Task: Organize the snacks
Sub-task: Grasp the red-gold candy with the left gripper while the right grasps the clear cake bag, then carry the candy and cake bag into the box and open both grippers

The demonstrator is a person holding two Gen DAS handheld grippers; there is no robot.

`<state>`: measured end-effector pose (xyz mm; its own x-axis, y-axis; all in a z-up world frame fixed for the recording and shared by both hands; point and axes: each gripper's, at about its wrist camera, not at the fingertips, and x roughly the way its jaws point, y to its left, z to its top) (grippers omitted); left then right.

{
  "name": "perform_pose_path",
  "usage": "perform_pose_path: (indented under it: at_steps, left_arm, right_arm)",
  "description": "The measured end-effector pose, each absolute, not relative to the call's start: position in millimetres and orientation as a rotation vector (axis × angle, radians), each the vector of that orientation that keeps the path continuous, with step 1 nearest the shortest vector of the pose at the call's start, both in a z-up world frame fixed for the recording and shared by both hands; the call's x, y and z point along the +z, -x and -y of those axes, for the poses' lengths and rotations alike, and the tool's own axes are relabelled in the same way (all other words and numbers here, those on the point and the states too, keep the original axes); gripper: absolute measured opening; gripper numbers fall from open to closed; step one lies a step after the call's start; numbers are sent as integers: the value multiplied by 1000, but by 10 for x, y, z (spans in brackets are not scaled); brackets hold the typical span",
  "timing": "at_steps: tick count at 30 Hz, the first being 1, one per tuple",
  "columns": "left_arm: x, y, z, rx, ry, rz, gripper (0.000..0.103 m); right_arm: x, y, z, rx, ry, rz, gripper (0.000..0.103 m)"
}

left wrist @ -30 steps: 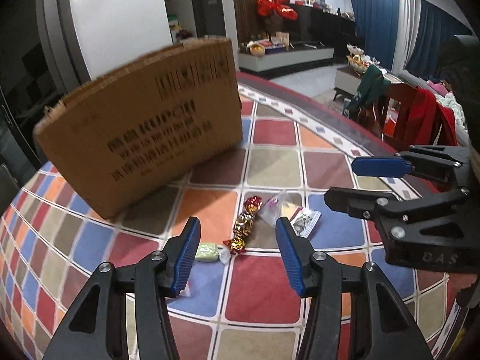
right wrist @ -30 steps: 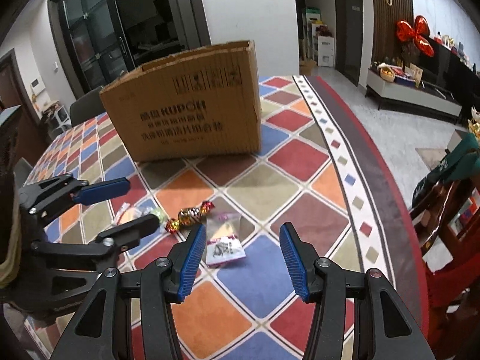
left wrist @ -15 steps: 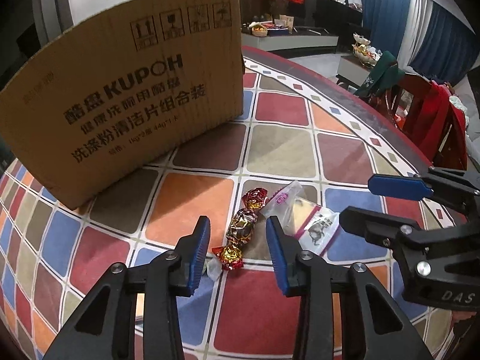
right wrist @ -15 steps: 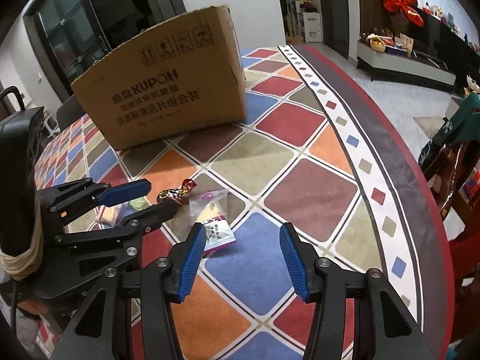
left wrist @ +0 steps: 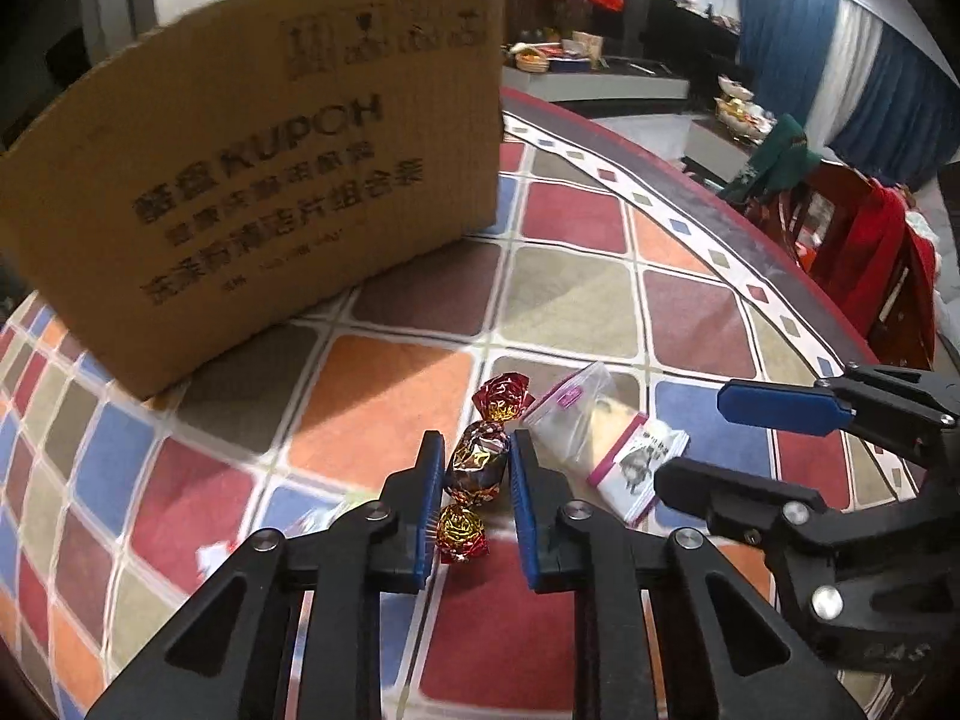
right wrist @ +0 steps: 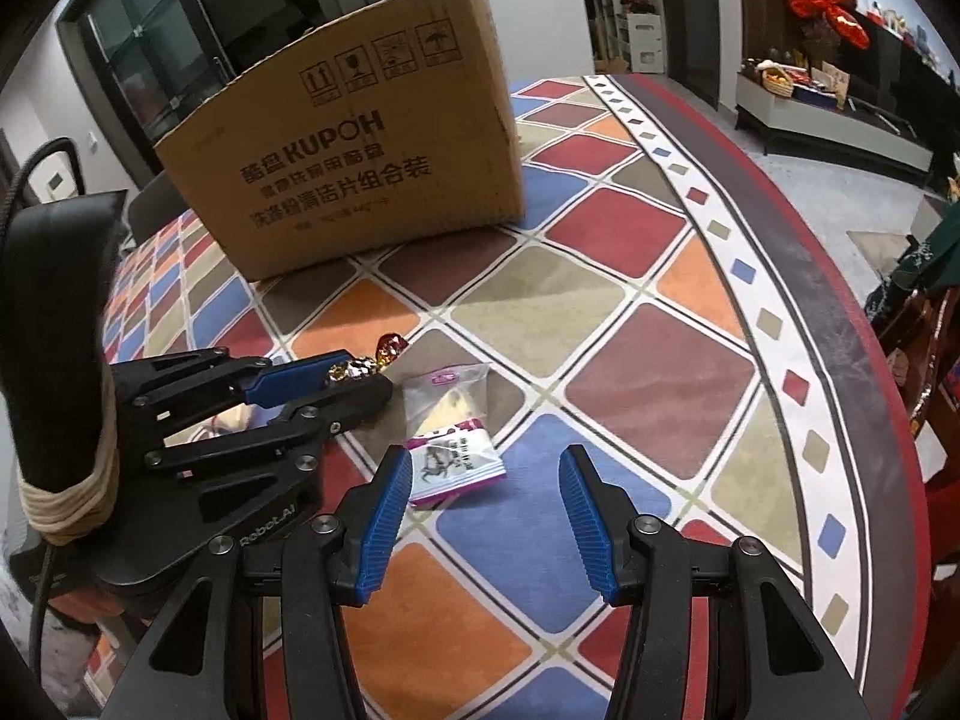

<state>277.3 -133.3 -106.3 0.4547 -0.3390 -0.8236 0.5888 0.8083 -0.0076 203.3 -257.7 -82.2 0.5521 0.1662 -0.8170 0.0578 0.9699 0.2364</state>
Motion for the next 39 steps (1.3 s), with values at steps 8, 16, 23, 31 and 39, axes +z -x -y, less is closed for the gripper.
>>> perform_pose_path:
  at_steps: [8, 16, 23, 31, 39]
  left_arm:
    - [-901, -2492, 1014, -482, -236, -913, 22]
    - [-933, -2351, 812, -455, -151, -938, 22]
    - [-951, -2316, 743, -445, -119, -940, 22]
    - [-908, -2299, 713, -433, -104, -927, 22]
    - [-777, -2239, 669, -424, -83, -892, 22]
  right_arm:
    - [-816, -2098, 2486, 120, -195, -1000, 52]
    - [-884, -2243, 2308, 137, -64, -1031, 52]
    - [-952, -2321, 2264, 133, -16, -1056, 52]
    - [-968, -2321, 2229, 127, -4, -1047, 37]
    - [-808, -2255, 2271, 127, -50, -1003, 35]
